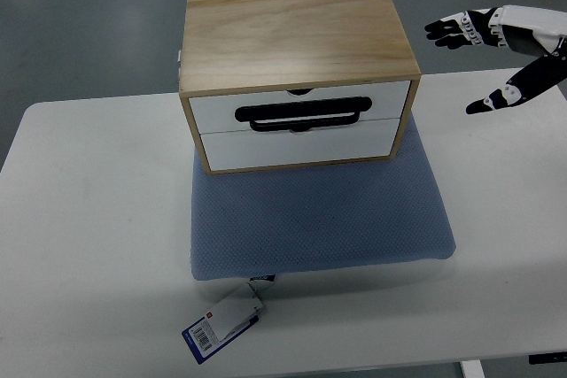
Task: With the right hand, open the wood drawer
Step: 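Move the right hand toward the upper white drawer's black handle, then hook the right hand fingers around the black bar handle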
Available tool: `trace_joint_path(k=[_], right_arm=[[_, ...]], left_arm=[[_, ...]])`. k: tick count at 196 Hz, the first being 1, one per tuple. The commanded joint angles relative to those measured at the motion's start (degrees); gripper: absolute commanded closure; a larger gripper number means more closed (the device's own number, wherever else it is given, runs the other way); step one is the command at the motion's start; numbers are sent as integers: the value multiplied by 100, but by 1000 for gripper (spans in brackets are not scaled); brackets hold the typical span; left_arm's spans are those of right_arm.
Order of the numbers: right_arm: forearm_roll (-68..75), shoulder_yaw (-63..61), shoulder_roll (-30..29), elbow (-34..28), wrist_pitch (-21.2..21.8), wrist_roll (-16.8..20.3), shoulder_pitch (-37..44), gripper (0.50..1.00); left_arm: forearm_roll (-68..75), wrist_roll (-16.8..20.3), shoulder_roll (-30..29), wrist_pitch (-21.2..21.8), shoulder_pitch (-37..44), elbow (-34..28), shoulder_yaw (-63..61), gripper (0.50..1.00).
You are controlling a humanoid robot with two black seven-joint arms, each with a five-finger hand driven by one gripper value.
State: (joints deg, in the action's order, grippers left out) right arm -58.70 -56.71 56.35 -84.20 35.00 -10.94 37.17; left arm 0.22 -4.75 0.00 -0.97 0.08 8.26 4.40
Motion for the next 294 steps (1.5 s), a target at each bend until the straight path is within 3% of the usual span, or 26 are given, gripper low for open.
trace_joint_path(k=[1,36,58,130,200,223,269,294], right_arm=[[-45,134,-151,9,0,206,203,572],[-89,160,-467,18,0,461,352,570],[-351,230,-966,18,0,663,528,572],[-344,538,-1407,-140,0,619,1020,572],[-344,582,-1662,-465,0,672,1011,572],[-633,863,-1768,-465,0,935,994,574],[-1073,986,-2014,-448,0,997,888,581],[-1126,1004,-2163,-421,0,1331,836,581]], left_arm=[[-4,0,0,0,0,0,0,500],[-4,0,0,0,0,0,0,500],[4,0,0,0,0,0,0,500],[-4,0,0,0,0,0,0,500],[4,0,0,0,0,0,0,500],[4,0,0,0,0,0,0,500],[4,0,0,0,0,0,0,500],[4,0,0,0,0,0,0,500]])
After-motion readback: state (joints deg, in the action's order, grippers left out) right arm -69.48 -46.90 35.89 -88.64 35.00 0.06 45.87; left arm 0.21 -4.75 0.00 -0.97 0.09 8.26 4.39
